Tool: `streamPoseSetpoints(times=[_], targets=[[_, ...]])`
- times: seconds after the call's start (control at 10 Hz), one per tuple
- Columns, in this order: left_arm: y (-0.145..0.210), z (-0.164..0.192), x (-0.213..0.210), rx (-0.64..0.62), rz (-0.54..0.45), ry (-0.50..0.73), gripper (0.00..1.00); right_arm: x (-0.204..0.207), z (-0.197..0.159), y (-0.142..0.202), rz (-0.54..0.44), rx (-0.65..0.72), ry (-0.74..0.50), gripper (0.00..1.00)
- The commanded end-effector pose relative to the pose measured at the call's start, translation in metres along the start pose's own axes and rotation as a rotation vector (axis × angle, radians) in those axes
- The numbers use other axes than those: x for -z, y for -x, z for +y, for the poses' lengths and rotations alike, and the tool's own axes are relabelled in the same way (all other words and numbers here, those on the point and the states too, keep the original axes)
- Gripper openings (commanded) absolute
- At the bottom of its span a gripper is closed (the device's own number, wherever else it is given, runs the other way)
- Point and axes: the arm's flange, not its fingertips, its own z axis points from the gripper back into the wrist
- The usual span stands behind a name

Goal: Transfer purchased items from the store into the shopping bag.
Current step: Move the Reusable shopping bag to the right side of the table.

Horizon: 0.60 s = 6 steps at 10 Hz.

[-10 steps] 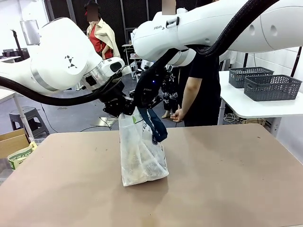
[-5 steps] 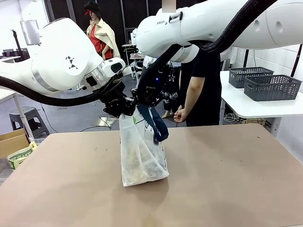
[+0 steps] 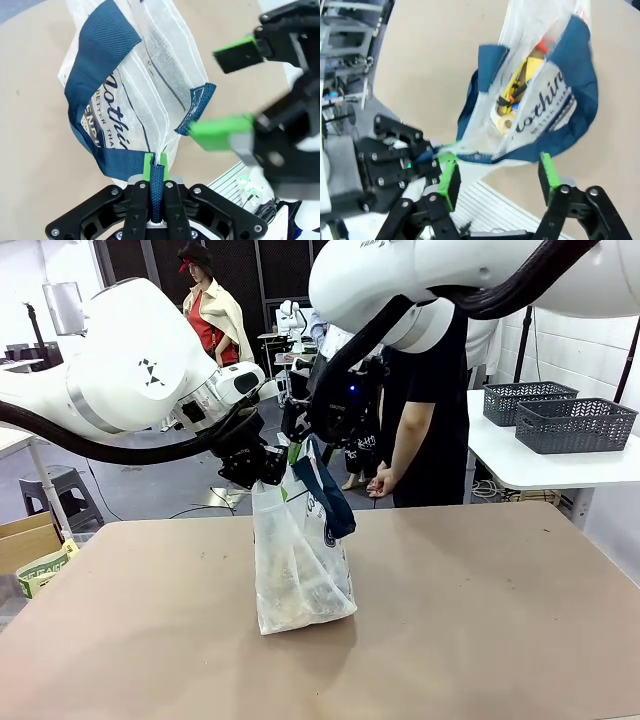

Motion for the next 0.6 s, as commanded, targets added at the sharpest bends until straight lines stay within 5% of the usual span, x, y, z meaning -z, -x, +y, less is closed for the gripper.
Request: streamPoseSetpoints(times=[0.0, 0.5], targets=[[0.0, 0.001, -0.002, -0.009, -0.002, 0.006, 0.0, -0.012, -0.022, 0.03, 0.058, -0.112, -0.028, 1.0], [0.0, 0.001, -0.002, -0.009, -0.002, 0.006, 0.0, -0.05, -0.054, 0.086, 0.069, -0.734, 0.084, 1.0]])
